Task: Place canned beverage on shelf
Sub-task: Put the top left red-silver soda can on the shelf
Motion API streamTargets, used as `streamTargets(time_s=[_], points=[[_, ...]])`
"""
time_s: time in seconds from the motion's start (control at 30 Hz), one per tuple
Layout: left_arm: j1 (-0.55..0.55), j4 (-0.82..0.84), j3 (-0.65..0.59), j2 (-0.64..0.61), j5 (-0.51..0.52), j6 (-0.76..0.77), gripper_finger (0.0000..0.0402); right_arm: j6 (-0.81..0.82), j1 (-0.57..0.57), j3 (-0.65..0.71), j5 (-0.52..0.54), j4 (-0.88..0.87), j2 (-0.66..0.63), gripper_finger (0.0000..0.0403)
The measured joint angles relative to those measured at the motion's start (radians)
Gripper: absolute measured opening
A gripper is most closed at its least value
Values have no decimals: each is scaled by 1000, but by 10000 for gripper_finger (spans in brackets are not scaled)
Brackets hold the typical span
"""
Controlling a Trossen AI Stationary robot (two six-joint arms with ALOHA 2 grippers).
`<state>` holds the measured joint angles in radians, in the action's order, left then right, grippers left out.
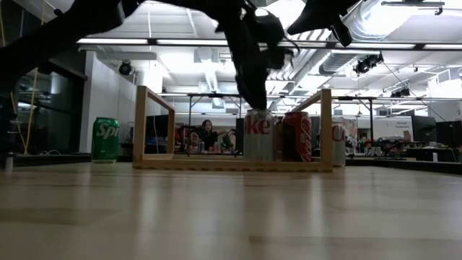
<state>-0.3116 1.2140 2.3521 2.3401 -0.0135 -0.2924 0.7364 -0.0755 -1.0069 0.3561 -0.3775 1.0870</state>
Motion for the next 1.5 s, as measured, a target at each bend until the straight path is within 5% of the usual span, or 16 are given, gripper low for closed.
streamTargets(time_s=[0.37, 0.5, 0.73, 0.97, 1.23, 1.5], points=[[-50, 79, 2, -157, -45, 101, 352, -3, 0, 0, 0, -10, 0, 1], [-51, 58, -32, -181, -67, 103, 321, -3, 0, 0, 0, -27, 0, 1], [-35, -69, -206, -202, -63, 97, 183, 0, 0, 0, -18, -77, 0, 1], [-36, -310, -549, -383, -63, 135, 11, -3, 0, 0, -31, -121, 0, 1], [-49, -631, -995, -616, -47, 193, 3, -3, 0, 0, -31, -136, 0, 1], [-24, -682, -1006, -484, -55, 164, 0, -3, -2, 0, -31, -135, 0, 1]])
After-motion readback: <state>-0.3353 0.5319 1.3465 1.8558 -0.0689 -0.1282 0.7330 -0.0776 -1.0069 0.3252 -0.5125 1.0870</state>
